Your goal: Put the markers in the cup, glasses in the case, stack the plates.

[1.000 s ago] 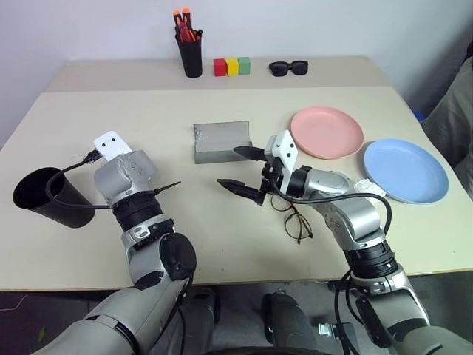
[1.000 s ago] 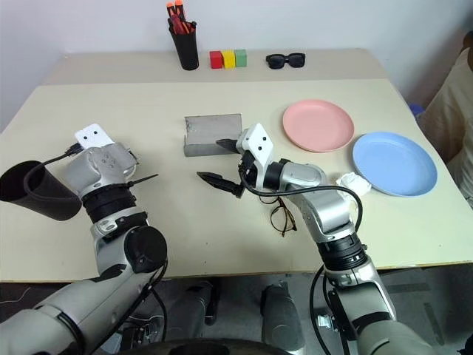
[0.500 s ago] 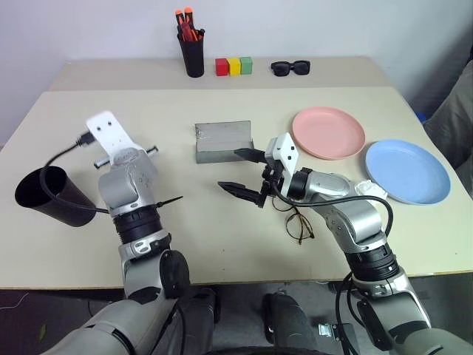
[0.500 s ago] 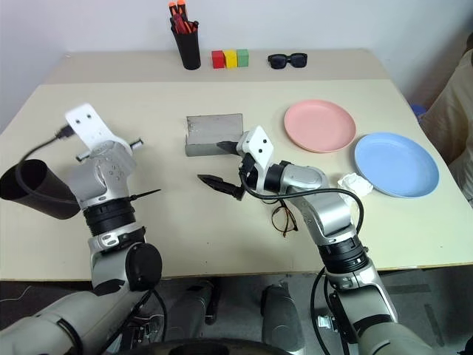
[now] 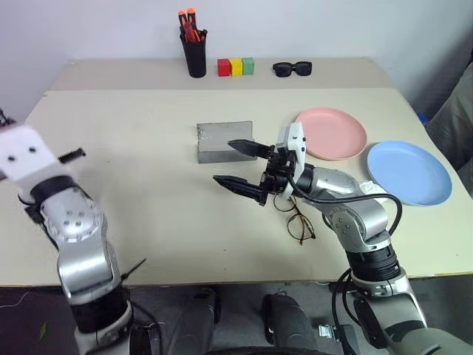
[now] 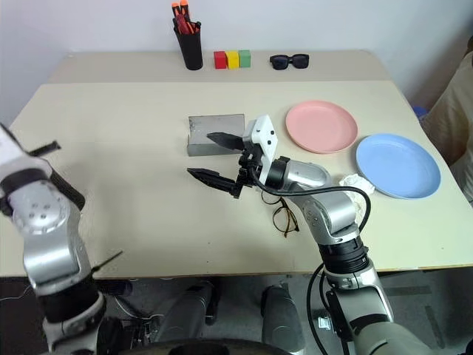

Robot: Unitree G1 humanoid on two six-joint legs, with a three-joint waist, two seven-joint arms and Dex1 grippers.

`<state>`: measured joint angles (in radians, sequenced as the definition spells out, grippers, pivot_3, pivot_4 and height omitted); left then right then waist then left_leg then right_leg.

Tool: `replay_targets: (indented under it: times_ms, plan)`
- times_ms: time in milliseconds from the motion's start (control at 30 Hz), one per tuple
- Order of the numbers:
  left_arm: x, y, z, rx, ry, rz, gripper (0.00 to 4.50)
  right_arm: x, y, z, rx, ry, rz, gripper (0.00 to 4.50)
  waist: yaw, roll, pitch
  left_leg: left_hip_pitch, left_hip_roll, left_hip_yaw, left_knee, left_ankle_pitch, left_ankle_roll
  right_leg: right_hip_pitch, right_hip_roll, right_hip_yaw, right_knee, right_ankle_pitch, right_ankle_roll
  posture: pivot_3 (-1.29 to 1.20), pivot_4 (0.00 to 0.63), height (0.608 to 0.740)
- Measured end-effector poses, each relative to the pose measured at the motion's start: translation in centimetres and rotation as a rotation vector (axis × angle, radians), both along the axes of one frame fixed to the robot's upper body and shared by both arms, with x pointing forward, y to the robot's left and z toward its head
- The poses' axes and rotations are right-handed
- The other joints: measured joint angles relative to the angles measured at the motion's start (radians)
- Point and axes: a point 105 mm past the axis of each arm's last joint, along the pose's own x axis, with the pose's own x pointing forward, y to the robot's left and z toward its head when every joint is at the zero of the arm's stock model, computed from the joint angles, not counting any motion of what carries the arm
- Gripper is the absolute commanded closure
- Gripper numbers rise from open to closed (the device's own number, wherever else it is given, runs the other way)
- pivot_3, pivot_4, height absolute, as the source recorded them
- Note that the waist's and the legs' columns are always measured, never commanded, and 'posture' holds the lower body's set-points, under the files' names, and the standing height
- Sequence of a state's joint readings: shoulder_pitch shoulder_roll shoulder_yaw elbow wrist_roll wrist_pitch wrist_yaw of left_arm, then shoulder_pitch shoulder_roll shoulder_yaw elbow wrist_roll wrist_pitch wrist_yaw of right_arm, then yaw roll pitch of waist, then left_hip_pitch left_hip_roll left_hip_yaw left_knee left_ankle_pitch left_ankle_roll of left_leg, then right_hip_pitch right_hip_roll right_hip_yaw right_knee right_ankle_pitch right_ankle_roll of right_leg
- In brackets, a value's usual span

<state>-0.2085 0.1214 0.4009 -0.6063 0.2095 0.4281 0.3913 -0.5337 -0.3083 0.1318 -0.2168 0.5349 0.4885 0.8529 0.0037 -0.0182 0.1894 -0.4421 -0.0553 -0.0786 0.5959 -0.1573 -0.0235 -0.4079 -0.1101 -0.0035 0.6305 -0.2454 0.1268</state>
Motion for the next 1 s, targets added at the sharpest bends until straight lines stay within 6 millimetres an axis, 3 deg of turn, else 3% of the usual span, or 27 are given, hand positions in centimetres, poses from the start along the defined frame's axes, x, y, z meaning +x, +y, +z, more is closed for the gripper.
replay_targets:
  times_ms: [267,867,1000]
  plan:
    - [-2.2,1.0,-2.8,-0.032,0.077,0.070,4.40,-0.3,0.4,0.1,-0.007,-0.004,0.054,0.00,0.009,0.000,0.000,0.000,0.000,0.001,0.000,0.000,0.000,0.000,0.001,0.000,0.000,0.000,-0.001,0.00,0.150,0.740]
    - [-0.6,1.1,-4.2,-0.059,0.087,0.052,4.40,-0.1,0.8,-0.2,-0.003,0.006,0.064,0.00,0.008,0.000,0.000,0.000,0.000,0.000,0.000,0.000,0.000,0.000,0.001,0.000,0.000,0.000,-0.001,0.00,0.150,0.740]
    - [-0.6,1.1,-4.2,-0.058,0.085,0.052,2.87,-0.1,0.8,-0.2,-0.003,0.007,0.057,0.00,0.008,0.000,0.000,0.000,0.000,0.000,0.000,0.000,0.000,0.000,0.001,0.000,0.000,0.000,-0.001,0.00,0.150,0.740]
